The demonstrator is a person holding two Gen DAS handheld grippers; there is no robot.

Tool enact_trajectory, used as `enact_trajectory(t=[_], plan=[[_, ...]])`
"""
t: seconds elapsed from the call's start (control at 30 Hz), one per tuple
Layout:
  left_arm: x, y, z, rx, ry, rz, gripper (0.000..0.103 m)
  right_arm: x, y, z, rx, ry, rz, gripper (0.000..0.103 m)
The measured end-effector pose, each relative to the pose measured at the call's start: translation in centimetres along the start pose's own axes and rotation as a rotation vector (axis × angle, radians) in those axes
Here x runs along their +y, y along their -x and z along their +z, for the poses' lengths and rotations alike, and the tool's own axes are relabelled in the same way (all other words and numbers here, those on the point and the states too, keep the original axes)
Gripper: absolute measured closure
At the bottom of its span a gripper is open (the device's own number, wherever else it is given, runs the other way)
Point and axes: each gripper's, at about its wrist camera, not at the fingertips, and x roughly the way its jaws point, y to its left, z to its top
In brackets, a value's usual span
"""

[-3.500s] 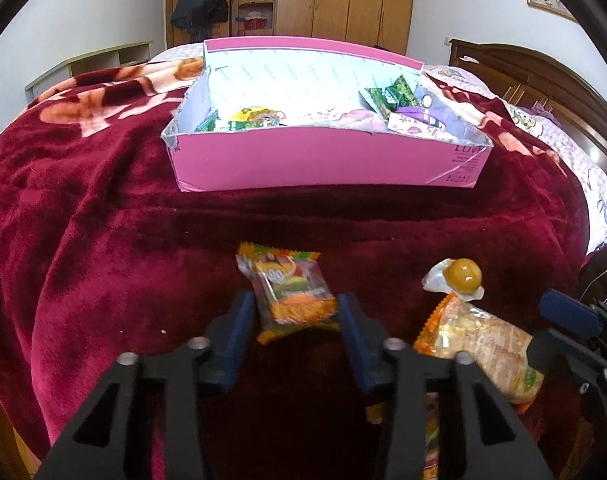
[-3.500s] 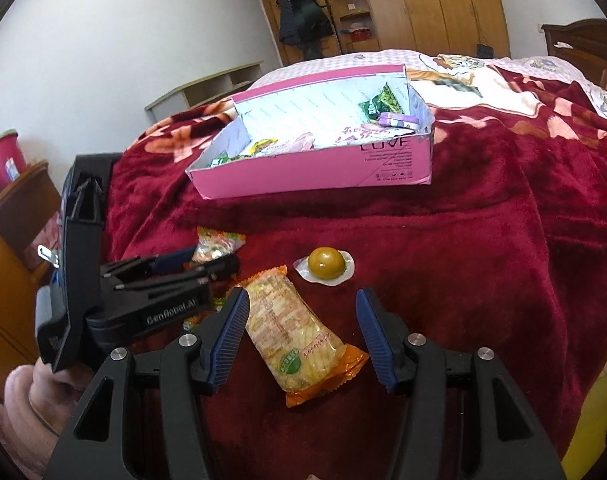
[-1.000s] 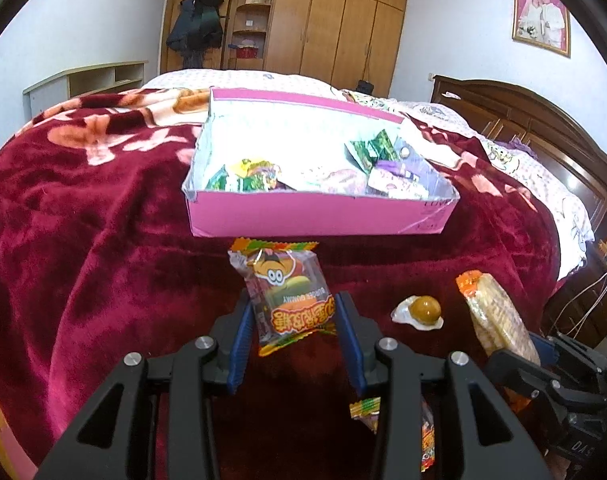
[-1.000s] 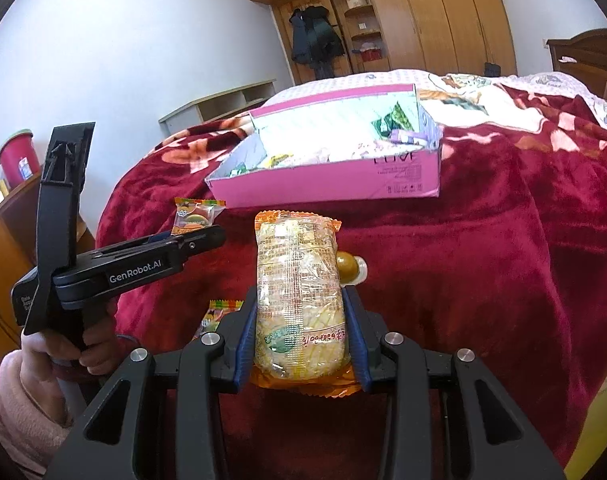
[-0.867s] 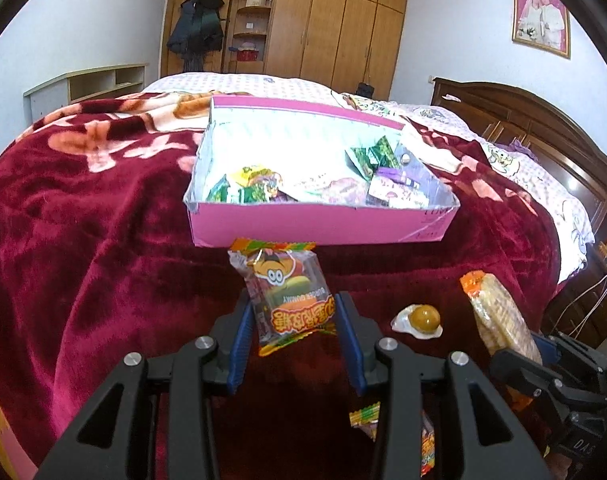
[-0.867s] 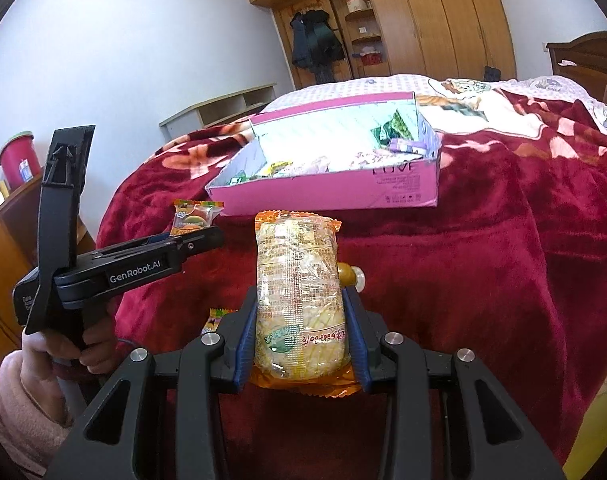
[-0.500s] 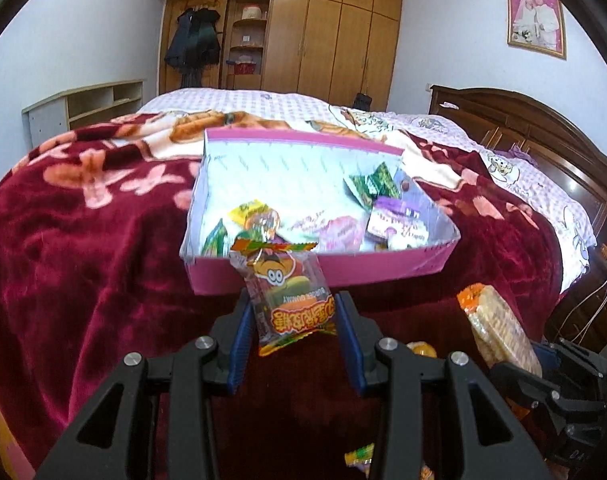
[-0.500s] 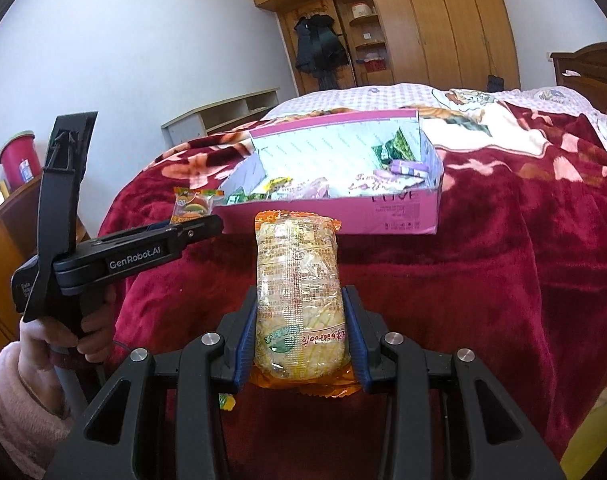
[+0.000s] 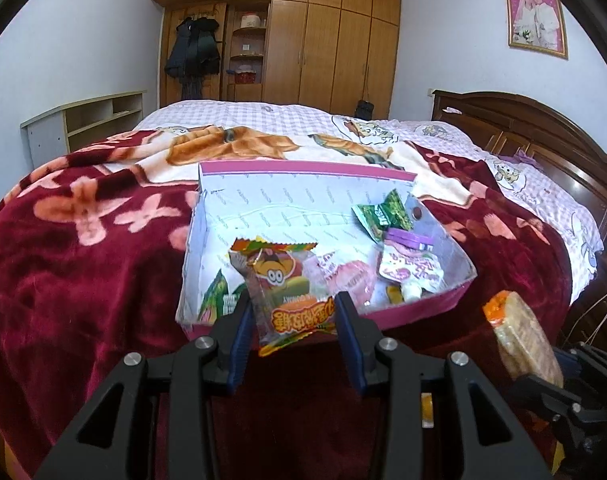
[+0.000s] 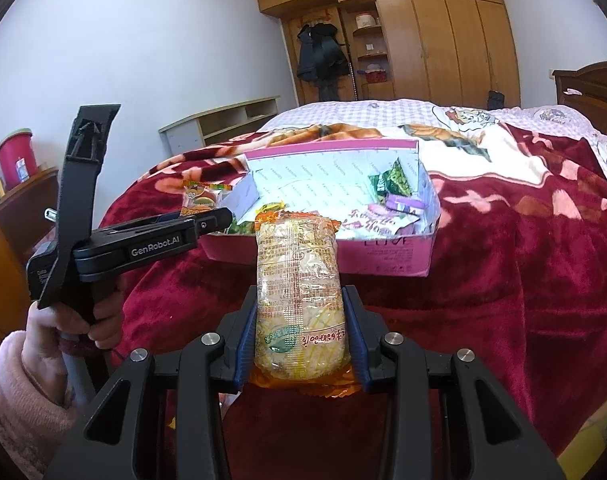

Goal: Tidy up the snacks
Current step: 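Carry the wafer pack and gummy packet over the pink box with both tools, then lower both snacks into the box and open both tools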

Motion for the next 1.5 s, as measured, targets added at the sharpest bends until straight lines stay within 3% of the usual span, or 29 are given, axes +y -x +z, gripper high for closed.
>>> enact_trajectory(t=[0.67,0.8,1.5], plan=[[1.5,-7.3,0.8,0.075,0.036,0.057,0.061,-2.6,-2.5,2.4,0.021,-0.039,-0.030,0.063],[1.4,-7.8,0.5,0.067,0.011,0.088,0.061,-3.0,-3.2,2.9,0.022,-0.049,-0.031,0.063],[1.9,-8.1,0.3,0.068,0.018,0.055,0.054,-3.2,-8.8,5.7,0.046,-0.054,-0.054,0.063]])
